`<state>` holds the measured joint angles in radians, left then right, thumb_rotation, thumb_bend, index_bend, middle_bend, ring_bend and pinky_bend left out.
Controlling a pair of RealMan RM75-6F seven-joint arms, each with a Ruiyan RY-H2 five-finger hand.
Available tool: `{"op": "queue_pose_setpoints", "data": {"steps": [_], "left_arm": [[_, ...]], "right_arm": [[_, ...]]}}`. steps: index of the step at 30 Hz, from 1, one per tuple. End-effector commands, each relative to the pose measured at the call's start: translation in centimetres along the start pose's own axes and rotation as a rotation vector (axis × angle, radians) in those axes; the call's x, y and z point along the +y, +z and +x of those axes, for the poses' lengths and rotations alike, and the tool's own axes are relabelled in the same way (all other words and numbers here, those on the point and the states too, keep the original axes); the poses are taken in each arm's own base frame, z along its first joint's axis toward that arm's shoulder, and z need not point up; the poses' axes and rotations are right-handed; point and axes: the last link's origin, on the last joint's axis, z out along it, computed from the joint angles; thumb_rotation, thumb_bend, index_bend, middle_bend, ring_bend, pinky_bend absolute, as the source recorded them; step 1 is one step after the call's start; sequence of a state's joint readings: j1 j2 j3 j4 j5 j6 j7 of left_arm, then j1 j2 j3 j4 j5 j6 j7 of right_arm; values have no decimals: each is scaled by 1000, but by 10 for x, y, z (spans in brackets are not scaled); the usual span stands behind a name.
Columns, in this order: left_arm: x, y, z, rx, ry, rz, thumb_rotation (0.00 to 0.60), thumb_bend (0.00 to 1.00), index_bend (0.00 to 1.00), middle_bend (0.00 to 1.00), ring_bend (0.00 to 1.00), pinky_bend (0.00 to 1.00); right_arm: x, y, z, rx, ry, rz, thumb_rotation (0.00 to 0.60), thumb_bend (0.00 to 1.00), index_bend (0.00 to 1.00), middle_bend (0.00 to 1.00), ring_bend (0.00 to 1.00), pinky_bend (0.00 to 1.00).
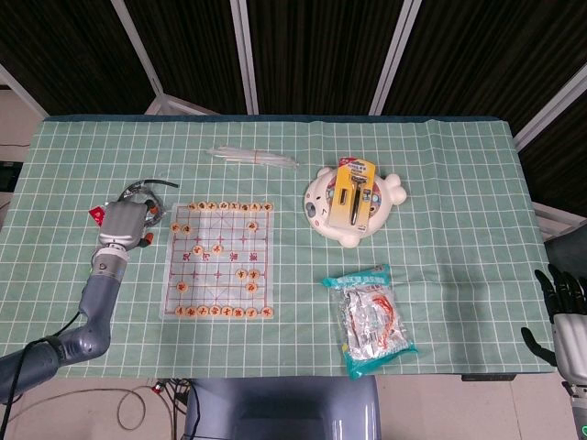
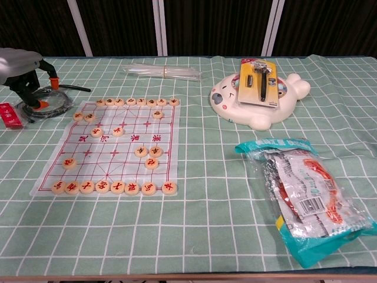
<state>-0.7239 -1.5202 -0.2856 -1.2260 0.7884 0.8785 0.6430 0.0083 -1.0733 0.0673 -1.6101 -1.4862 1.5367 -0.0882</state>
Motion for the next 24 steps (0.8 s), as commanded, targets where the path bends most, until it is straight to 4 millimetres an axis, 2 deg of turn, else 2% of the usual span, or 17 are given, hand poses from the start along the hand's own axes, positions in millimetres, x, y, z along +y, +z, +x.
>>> {"op": "queue_pose_setpoints", "data": {"steps": [1, 11, 24], "left_arm": [[13, 12, -2, -13, -2, -9, 600, 290, 413, 887, 805, 911], [31, 34, -11, -43, 27, -12, 600, 298, 429, 887, 805, 911], [44, 39, -18, -36, 41, -33, 600, 294, 431, 887, 805, 911]], "right_arm": [[0, 0, 0, 0, 3, -2, 600, 343, 0, 0, 0, 0], [0, 1, 0, 0, 13, -14, 600, 344, 0, 0, 0, 0], [1, 2, 0, 0, 18, -18, 600, 344, 0, 0, 0, 0]]}}
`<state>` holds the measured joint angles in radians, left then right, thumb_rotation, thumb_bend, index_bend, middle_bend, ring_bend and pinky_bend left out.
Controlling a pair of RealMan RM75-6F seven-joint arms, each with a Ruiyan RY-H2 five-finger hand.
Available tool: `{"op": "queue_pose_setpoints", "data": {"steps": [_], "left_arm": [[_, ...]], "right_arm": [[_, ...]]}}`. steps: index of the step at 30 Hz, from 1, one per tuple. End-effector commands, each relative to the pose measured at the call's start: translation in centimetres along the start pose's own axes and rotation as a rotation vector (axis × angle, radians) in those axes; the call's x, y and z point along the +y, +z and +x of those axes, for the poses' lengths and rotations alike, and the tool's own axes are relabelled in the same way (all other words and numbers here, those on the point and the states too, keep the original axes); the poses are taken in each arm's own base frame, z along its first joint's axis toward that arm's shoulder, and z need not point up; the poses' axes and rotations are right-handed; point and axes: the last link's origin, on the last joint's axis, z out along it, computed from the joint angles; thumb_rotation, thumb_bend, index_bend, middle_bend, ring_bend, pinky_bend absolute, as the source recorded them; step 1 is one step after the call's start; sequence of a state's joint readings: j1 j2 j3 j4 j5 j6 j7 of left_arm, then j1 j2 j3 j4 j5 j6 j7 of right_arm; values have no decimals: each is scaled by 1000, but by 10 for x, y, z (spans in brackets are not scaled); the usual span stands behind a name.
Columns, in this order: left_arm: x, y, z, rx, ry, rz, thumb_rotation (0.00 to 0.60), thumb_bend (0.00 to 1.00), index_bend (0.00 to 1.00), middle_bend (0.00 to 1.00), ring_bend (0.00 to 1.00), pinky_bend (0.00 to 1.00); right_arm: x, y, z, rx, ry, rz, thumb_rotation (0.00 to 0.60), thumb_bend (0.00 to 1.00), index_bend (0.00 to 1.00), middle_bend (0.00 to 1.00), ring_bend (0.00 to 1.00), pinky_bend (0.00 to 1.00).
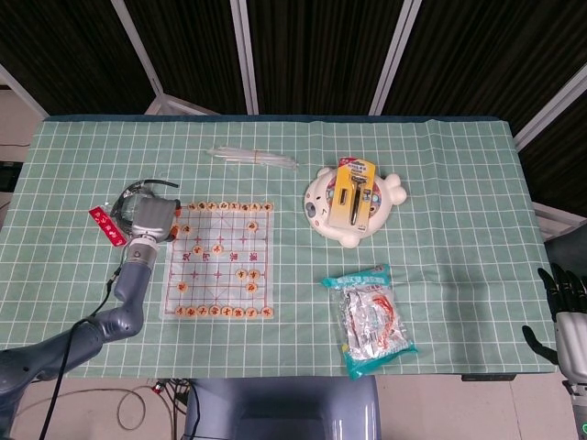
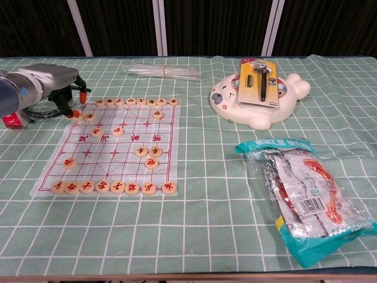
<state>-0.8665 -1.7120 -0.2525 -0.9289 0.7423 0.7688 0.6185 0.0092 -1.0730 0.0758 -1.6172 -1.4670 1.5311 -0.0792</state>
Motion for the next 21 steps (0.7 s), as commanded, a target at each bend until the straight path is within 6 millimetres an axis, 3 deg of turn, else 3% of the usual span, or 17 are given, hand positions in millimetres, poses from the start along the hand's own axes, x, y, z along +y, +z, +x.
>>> {"op": "queue_pose_setpoints", "data": {"steps": [1, 21], "left_arm": [[0, 0, 0, 5, -4, 2, 600, 291, 432, 887, 805, 911], [-1, 1, -9, -1, 11, 8, 600, 252, 414, 885, 805, 911]], "right_arm": [[0, 0, 0, -2, 2, -1, 600, 344, 0, 0, 0, 0], [-1, 0, 0, -2, 5, -3, 600, 343, 0, 0, 0, 0]]}}
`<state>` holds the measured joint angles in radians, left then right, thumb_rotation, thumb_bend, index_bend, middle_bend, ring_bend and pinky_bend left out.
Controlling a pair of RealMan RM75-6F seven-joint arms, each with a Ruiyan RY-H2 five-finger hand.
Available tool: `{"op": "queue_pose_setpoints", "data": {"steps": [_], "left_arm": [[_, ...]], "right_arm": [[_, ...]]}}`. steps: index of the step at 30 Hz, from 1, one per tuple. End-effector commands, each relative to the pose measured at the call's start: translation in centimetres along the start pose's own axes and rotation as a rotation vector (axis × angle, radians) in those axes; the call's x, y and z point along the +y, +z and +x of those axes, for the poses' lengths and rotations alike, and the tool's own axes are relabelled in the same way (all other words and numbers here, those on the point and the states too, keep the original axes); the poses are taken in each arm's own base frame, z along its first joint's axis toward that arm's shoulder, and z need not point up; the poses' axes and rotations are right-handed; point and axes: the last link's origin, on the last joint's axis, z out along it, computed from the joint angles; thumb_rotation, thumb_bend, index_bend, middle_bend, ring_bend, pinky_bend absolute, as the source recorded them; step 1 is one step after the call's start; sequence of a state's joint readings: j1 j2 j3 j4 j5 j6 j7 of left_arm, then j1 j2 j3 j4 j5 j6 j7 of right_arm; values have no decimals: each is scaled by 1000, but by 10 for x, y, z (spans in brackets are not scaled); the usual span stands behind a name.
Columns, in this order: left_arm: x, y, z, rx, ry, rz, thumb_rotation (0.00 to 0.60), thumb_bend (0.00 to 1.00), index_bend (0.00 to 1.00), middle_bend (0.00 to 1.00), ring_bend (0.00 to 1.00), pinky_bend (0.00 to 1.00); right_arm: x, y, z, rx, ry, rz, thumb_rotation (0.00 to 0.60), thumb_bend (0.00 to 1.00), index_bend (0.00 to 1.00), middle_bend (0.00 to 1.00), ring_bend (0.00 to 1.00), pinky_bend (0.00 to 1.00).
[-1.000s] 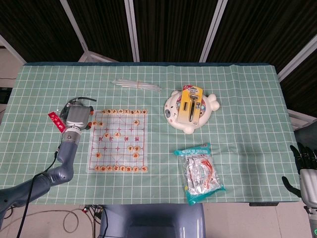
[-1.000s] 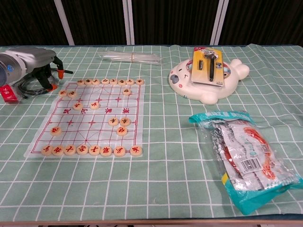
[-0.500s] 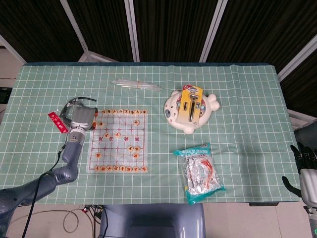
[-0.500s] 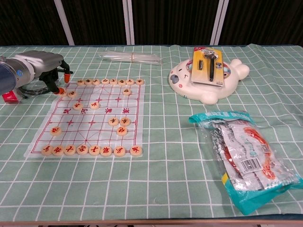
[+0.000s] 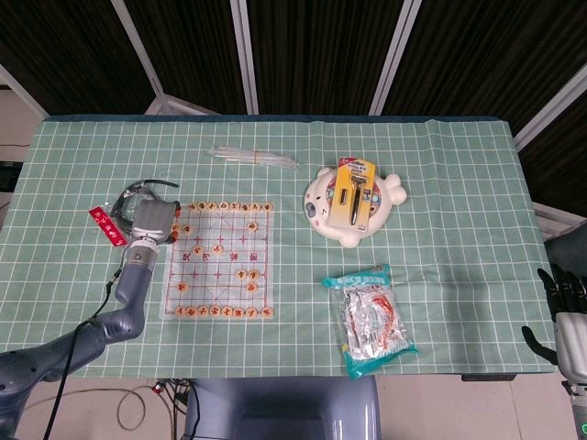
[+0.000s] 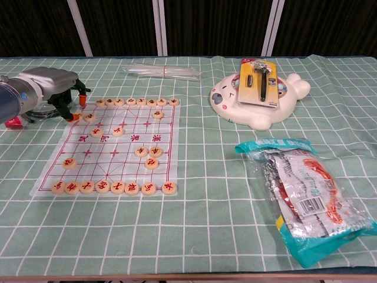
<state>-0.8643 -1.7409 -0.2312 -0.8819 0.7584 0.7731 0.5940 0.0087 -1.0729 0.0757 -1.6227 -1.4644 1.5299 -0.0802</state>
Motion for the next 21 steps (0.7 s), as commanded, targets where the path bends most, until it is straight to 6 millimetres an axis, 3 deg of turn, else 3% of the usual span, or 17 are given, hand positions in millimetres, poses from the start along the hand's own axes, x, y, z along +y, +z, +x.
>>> {"op": "queue_pose_setpoints", "data": {"steps": [1, 21], "left_arm": [[0, 1, -1, 0, 0, 2, 600, 252, 413, 885, 805, 911], [3, 0, -5, -7, -5, -3, 600, 252, 429, 884, 804, 911]], "right_arm": [[0, 0, 0, 0, 0, -1, 600, 343, 0, 0, 0, 0], [-1, -1, 1, 2, 7, 0, 600, 344, 0, 0, 0, 0]]}}
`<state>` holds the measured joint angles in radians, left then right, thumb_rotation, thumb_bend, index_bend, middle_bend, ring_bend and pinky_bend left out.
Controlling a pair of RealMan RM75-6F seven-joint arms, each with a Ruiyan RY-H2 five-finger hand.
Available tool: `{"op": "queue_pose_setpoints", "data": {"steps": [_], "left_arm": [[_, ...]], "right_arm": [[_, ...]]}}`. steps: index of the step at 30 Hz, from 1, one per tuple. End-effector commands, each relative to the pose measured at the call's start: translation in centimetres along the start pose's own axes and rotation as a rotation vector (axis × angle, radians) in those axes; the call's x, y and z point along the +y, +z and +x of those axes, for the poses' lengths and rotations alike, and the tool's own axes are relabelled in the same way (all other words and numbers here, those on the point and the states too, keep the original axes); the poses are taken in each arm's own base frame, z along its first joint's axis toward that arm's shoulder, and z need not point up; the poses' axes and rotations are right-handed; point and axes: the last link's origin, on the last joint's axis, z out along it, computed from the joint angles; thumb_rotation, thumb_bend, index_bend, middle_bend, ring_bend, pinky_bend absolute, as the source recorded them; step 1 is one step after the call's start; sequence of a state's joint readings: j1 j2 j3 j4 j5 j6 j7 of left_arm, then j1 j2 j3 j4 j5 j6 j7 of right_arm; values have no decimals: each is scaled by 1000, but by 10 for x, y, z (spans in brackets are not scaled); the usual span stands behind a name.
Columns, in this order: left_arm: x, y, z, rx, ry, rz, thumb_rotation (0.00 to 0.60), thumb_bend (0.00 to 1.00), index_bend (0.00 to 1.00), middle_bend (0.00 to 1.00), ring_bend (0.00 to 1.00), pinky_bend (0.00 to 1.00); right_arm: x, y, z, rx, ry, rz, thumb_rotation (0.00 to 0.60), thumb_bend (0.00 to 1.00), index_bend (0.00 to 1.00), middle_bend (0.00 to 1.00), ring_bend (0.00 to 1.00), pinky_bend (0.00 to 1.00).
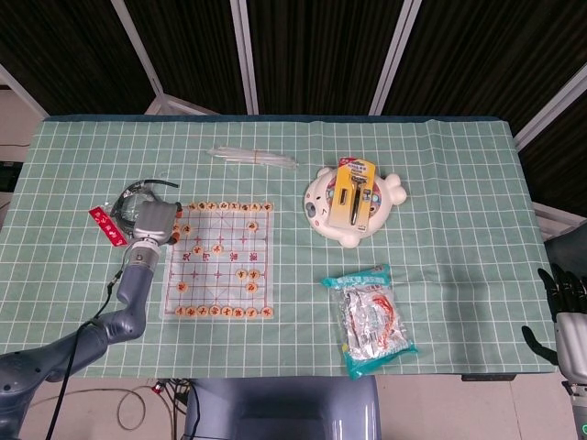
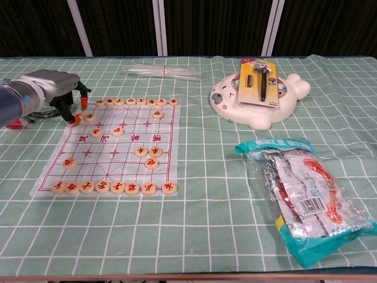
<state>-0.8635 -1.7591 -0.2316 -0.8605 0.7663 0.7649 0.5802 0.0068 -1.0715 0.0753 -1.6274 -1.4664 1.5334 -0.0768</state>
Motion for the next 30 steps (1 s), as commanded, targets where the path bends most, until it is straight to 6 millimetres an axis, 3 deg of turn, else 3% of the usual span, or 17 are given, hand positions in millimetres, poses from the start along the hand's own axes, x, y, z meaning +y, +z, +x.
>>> {"op": "queue_pose_setpoints", "data": {"steps": [1, 24, 30], "left_arm": [[0, 0, -1, -1, 4, 1, 600, 252, 430, 884, 804, 911], [-1, 1, -4, -8, 0, 6, 600, 253, 452, 882, 801, 911], [-1, 1, -5, -13, -3, 5, 600, 315, 476, 883, 801, 911]], "right_arm": [[0, 0, 0, 2, 1, 1, 600, 344, 0, 0, 0, 0], [0, -1, 1, 3, 1, 0, 600, 344, 0, 0, 0, 0], [0, -1, 1, 7, 2, 0, 600, 344, 0, 0, 0, 0]]}}
